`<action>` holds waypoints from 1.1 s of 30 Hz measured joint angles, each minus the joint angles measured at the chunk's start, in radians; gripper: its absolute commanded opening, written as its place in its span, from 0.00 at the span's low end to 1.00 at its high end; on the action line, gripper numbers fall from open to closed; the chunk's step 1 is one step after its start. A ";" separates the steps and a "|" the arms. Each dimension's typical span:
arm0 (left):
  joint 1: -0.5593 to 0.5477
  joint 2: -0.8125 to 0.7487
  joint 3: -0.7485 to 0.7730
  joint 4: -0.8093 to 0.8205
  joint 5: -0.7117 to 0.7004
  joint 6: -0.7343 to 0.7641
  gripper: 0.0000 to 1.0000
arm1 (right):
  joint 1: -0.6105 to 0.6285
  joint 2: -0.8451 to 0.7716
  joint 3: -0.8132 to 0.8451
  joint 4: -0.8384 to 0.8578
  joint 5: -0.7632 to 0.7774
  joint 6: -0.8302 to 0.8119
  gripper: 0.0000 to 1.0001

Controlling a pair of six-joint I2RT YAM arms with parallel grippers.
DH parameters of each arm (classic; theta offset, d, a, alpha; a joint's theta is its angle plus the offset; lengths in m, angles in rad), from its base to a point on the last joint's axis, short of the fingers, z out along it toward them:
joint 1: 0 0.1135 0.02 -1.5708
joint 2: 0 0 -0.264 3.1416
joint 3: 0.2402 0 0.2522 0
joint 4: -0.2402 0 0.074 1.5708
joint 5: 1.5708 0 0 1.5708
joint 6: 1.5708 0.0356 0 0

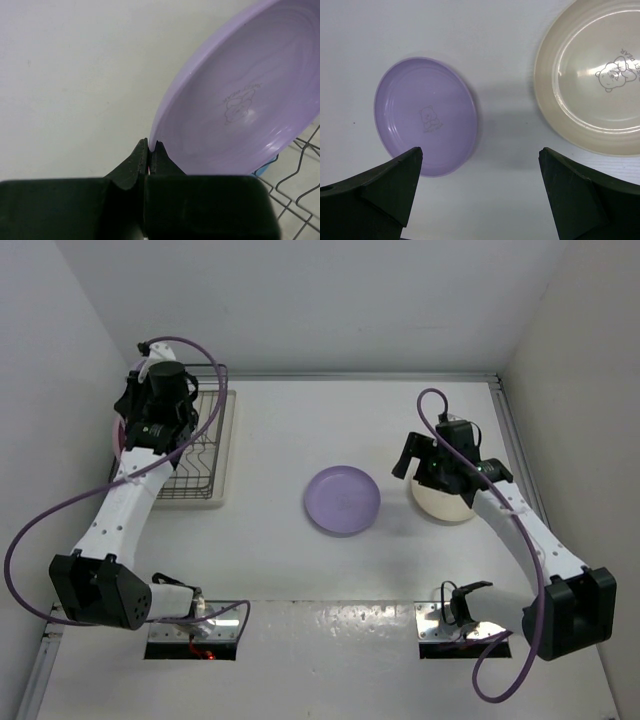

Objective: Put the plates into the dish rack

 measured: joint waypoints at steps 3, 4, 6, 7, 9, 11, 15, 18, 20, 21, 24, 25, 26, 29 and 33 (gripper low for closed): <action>0.002 -0.017 -0.052 0.012 -0.057 -0.071 0.00 | 0.000 0.003 0.022 -0.006 -0.002 0.000 1.00; 0.003 -0.018 -0.068 0.016 -0.073 -0.091 0.00 | 0.000 0.005 0.027 -0.006 -0.002 0.000 1.00; 0.003 -0.018 -0.105 0.018 -0.099 -0.129 0.00 | 0.000 0.007 0.034 -0.008 -0.002 0.000 1.00; 0.003 -0.018 -0.123 0.019 -0.108 -0.142 0.00 | 0.000 0.007 0.034 -0.009 -0.003 0.000 1.00; 0.002 -0.018 -0.162 0.020 -0.135 -0.164 0.00 | 0.000 0.007 0.036 -0.014 -0.005 0.000 1.00; 0.002 -0.018 -0.203 0.042 -0.166 -0.167 0.00 | 0.000 0.008 0.037 -0.022 -0.006 0.000 1.00; -0.001 -0.019 -0.296 0.145 -0.216 -0.126 0.00 | 0.000 0.011 0.045 -0.028 -0.009 0.001 1.00; -0.010 -0.020 -0.351 0.211 -0.224 -0.095 0.00 | 0.000 0.014 0.056 -0.028 -0.013 0.001 1.00; -0.011 -0.024 -0.380 0.260 -0.237 -0.078 0.00 | 0.000 0.014 0.058 -0.027 -0.016 0.001 1.00; -0.011 -0.030 -0.394 0.282 -0.239 -0.075 0.00 | 0.000 0.014 0.058 -0.027 -0.017 0.001 1.00; -0.011 -0.034 -0.410 0.315 -0.241 -0.076 0.00 | 0.000 0.015 0.058 -0.027 -0.020 0.001 1.00; -0.011 -0.033 -0.410 0.315 -0.242 -0.079 0.00 | 0.000 0.015 0.058 -0.027 -0.021 0.001 1.00; -0.011 -0.029 -0.410 0.314 -0.243 -0.088 0.00 | 0.000 0.016 0.058 -0.028 -0.021 0.001 1.00; -0.011 -0.012 -0.410 0.293 -0.264 -0.137 0.00 | 0.000 0.016 0.058 -0.028 -0.023 0.002 1.00; -0.011 0.006 -0.353 0.138 -0.297 -0.332 0.00 | 0.000 0.016 0.058 -0.027 -0.023 0.006 1.00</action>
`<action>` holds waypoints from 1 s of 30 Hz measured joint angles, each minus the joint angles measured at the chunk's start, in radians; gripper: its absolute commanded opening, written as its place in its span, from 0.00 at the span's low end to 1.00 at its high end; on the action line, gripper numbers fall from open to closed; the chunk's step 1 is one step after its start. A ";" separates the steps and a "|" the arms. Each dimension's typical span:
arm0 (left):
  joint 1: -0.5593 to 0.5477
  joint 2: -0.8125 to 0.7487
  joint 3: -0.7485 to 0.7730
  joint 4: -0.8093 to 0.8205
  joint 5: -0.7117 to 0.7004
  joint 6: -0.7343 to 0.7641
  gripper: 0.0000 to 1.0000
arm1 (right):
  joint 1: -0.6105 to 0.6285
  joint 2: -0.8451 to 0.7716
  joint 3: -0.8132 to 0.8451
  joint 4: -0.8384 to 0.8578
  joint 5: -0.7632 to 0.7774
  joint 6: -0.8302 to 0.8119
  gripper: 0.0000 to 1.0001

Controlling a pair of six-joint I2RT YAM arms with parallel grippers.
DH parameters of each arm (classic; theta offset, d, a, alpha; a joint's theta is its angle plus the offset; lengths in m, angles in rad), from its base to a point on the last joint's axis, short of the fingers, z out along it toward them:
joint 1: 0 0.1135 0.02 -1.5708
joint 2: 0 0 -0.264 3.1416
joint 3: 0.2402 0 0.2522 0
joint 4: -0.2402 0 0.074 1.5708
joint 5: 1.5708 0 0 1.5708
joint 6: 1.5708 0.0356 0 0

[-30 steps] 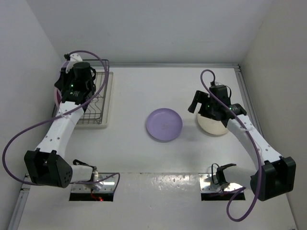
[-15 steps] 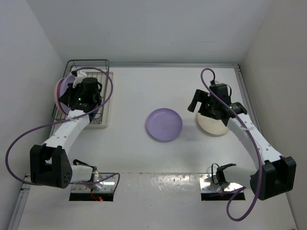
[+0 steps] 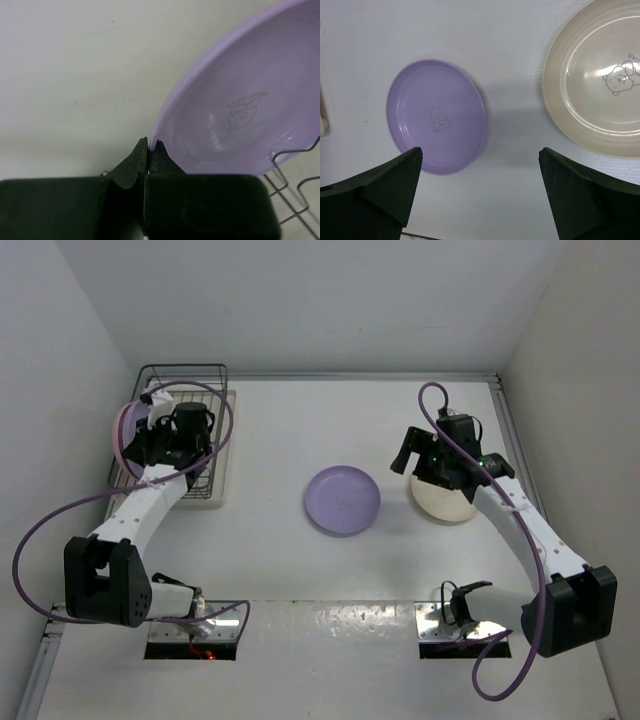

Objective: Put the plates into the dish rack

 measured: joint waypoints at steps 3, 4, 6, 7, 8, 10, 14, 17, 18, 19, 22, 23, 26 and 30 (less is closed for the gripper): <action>-0.010 0.005 0.028 -0.098 -0.021 -0.173 0.00 | 0.000 0.000 0.000 0.000 0.000 0.007 1.00; -0.016 0.006 0.029 -0.122 -0.028 -0.222 0.00 | 0.000 0.000 0.000 0.000 0.000 0.010 1.00; -0.028 0.013 0.029 -0.164 -0.040 -0.295 0.00 | 0.000 0.000 -0.002 0.002 0.000 0.015 1.00; -0.031 0.019 0.029 -0.180 -0.042 -0.329 0.00 | 0.000 -0.002 -0.006 0.009 0.000 0.019 1.00; -0.032 0.028 0.029 -0.199 -0.043 -0.360 0.00 | 0.000 -0.007 -0.016 0.020 0.000 0.023 1.00; -0.034 0.058 0.027 -0.214 -0.042 -0.398 0.00 | 0.000 -0.025 -0.045 0.034 0.001 0.033 1.00; -0.029 0.165 0.032 -0.250 -0.035 -0.464 0.00 | 0.000 -0.077 -0.105 0.041 0.007 0.043 1.00; -0.018 0.260 0.088 -0.287 -0.030 -0.532 0.00 | 0.000 -0.108 -0.134 0.050 0.014 0.044 1.00; -0.013 0.285 0.117 -0.301 -0.027 -0.543 0.00 | 0.000 -0.118 -0.143 0.054 0.017 0.044 1.00; -0.006 0.300 0.137 -0.325 -0.027 -0.555 0.00 | 0.000 -0.128 -0.152 0.060 0.020 0.045 1.00; 0.007 0.307 0.150 -0.365 -0.020 -0.586 0.00 | 0.000 -0.155 -0.180 0.069 0.025 0.050 1.00; 0.008 0.307 0.151 -0.373 -0.017 -0.592 0.00 | 0.000 -0.158 -0.184 0.069 0.026 0.051 1.00; 0.008 0.307 0.160 -0.389 -0.002 -0.596 0.00 | 0.000 -0.160 -0.196 0.076 0.027 0.051 1.00; 0.010 0.306 0.184 -0.413 0.028 -0.571 0.00 | 0.000 -0.160 -0.198 0.078 0.031 0.050 1.00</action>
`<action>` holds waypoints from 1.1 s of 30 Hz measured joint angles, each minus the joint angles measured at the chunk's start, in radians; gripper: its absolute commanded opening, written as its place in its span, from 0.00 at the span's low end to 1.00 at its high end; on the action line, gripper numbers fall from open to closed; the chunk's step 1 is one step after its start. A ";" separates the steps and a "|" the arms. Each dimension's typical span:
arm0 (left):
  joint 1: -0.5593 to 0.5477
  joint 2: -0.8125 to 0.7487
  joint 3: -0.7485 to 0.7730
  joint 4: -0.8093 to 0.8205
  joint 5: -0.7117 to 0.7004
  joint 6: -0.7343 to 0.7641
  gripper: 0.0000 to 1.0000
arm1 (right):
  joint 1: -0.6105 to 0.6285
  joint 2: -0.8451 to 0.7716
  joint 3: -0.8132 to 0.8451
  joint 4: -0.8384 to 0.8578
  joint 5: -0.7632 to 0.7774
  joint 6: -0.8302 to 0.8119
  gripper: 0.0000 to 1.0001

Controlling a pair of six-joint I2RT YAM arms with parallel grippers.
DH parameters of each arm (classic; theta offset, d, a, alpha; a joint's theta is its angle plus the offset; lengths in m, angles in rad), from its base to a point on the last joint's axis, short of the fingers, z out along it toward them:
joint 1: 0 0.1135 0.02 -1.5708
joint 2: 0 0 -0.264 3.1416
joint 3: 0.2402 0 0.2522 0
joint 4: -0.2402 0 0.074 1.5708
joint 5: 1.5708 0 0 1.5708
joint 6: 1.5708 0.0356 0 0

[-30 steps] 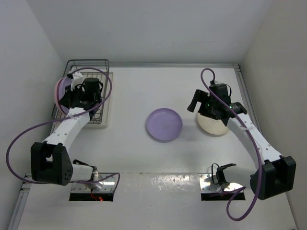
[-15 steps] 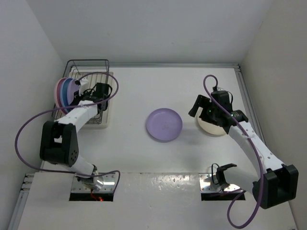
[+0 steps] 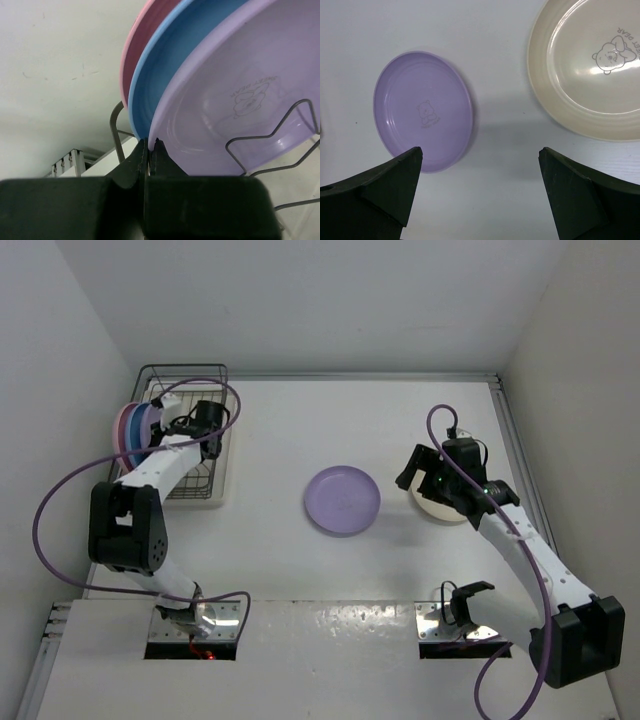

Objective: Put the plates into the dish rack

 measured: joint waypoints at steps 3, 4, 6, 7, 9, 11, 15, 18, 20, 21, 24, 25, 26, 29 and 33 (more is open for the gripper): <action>0.008 -0.016 0.028 -0.014 0.048 0.047 0.00 | 0.000 0.000 0.000 0.002 0.002 -0.006 1.00; 0.010 -0.022 0.038 -0.018 0.063 0.066 0.00 | 0.000 0.000 0.000 0.003 0.002 -0.007 1.00; 0.010 -0.033 0.055 -0.026 0.095 0.105 0.00 | 0.000 0.000 0.000 0.005 0.002 -0.009 1.00; 0.010 -0.038 0.062 -0.033 0.108 0.125 0.00 | 0.000 0.000 0.000 0.005 0.002 -0.010 1.00; 0.009 -0.048 0.072 -0.043 0.129 0.167 0.96 | 0.000 0.000 0.000 0.005 0.002 -0.015 1.00; 0.009 -0.058 0.087 -0.051 0.152 0.207 1.00 | 0.000 0.000 0.000 0.005 0.002 -0.018 1.00; 0.007 -0.105 0.111 -0.041 0.203 0.270 1.00 | 0.000 0.000 0.000 0.006 -0.002 -0.023 1.00; 0.007 -0.150 0.111 -0.038 0.233 0.303 1.00 | 0.000 0.000 0.000 0.010 -0.008 -0.026 1.00; 0.006 -0.167 0.116 -0.039 0.244 0.322 1.00 | 0.000 0.000 0.000 0.014 -0.014 -0.029 1.00; 0.004 -0.174 0.124 -0.041 0.250 0.332 1.00 | 0.000 0.000 0.000 0.015 -0.018 -0.030 1.00; -0.006 -0.187 0.186 -0.052 0.264 0.365 1.00 | 0.000 0.002 0.000 0.024 -0.037 -0.038 1.00; -0.015 -0.193 0.219 -0.055 0.272 0.378 1.00 | 0.000 0.005 0.000 0.028 -0.048 -0.041 1.00; -0.024 -0.201 0.251 -0.054 0.280 0.388 1.00 | 0.000 0.010 0.002 0.030 -0.058 -0.043 1.00; -0.072 -0.240 0.359 -0.059 0.364 0.439 1.00 | 0.000 0.034 0.017 0.026 -0.087 -0.049 1.00; -0.204 -0.241 0.568 -0.121 0.684 0.562 1.00 | 0.000 0.052 0.054 -0.003 -0.108 -0.056 1.00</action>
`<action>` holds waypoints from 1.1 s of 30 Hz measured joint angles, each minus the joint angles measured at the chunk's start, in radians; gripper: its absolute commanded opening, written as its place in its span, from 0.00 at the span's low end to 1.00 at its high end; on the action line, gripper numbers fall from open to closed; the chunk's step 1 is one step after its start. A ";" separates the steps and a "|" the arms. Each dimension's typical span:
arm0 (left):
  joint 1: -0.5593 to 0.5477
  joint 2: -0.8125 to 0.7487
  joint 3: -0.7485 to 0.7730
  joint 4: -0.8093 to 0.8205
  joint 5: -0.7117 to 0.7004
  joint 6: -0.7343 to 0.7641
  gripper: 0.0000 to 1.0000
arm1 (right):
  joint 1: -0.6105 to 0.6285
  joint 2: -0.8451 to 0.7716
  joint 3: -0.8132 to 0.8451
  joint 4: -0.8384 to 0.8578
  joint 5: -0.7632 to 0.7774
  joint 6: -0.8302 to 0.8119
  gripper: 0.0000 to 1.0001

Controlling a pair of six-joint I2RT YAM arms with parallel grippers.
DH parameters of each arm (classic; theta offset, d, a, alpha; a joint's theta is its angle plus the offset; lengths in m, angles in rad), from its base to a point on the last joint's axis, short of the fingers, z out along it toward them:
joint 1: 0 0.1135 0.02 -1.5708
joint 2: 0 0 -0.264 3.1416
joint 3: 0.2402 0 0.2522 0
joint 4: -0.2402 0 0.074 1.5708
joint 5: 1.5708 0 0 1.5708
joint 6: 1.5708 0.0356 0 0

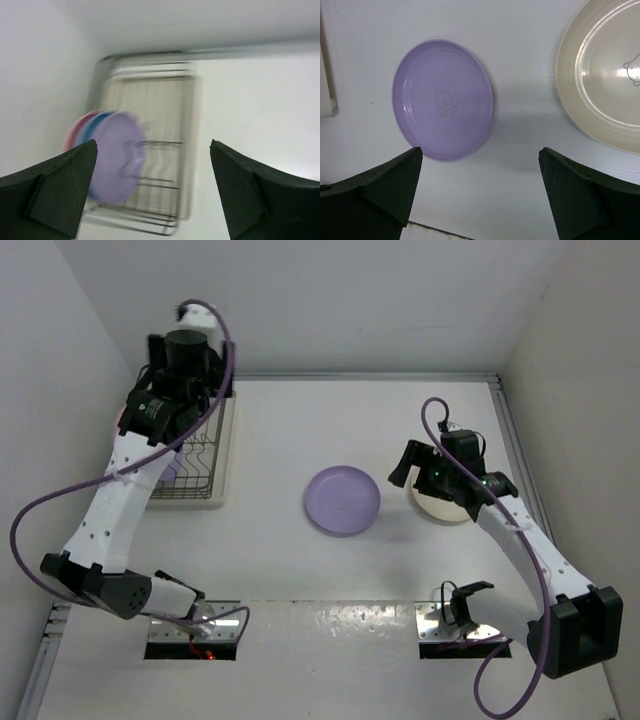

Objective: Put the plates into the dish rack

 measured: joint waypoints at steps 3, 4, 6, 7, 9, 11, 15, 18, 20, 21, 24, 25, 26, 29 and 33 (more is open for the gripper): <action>-0.165 0.068 0.080 -0.081 0.274 0.093 1.00 | 0.000 -0.005 0.023 -0.017 0.000 -0.003 1.00; -0.209 0.102 0.087 -0.106 0.340 0.115 1.00 | 0.000 -0.016 0.023 -0.021 0.001 -0.004 1.00; -0.272 0.190 0.074 -0.151 0.460 0.146 1.00 | 0.000 -0.042 0.023 -0.041 0.002 -0.004 1.00; -0.278 0.243 0.064 -0.168 0.506 0.158 1.00 | 0.000 -0.059 0.023 -0.051 0.004 -0.004 1.00; -0.265 0.393 0.040 -0.190 0.596 0.171 1.00 | 0.000 -0.097 0.020 -0.069 0.008 -0.007 1.00; -0.233 0.549 0.011 -0.207 0.658 0.173 1.00 | 0.000 -0.134 0.014 -0.090 0.015 -0.011 1.00; -0.157 0.722 -0.028 -0.251 0.735 0.173 1.00 | 0.000 -0.201 -0.022 -0.119 0.032 -0.015 1.00; -0.121 0.734 -0.024 -0.251 0.768 0.173 1.00 | 0.000 -0.237 -0.064 -0.138 0.035 -0.014 1.00; -0.116 0.734 -0.019 -0.236 0.805 0.173 1.00 | 0.000 -0.243 -0.085 -0.148 0.037 -0.013 1.00; -0.117 0.734 -0.020 -0.232 0.820 0.173 1.00 | 0.000 -0.242 -0.091 -0.154 0.039 -0.011 1.00; -0.121 0.734 -0.024 -0.217 0.859 0.172 1.00 | 0.000 -0.241 -0.094 -0.163 0.040 -0.011 1.00; -0.121 0.734 -0.026 -0.211 0.869 0.169 1.00 | 0.000 -0.241 -0.094 -0.163 0.040 -0.011 1.00; -0.119 0.732 -0.029 -0.205 0.876 0.169 1.00 | 0.000 -0.241 -0.094 -0.163 0.040 -0.011 1.00; -0.111 0.722 -0.031 -0.186 0.885 0.166 1.00 | 0.000 -0.241 -0.095 -0.162 0.041 -0.010 1.00; -0.134 0.676 -0.037 -0.152 0.834 0.168 0.96 | 0.000 -0.232 -0.099 -0.149 0.045 -0.009 1.00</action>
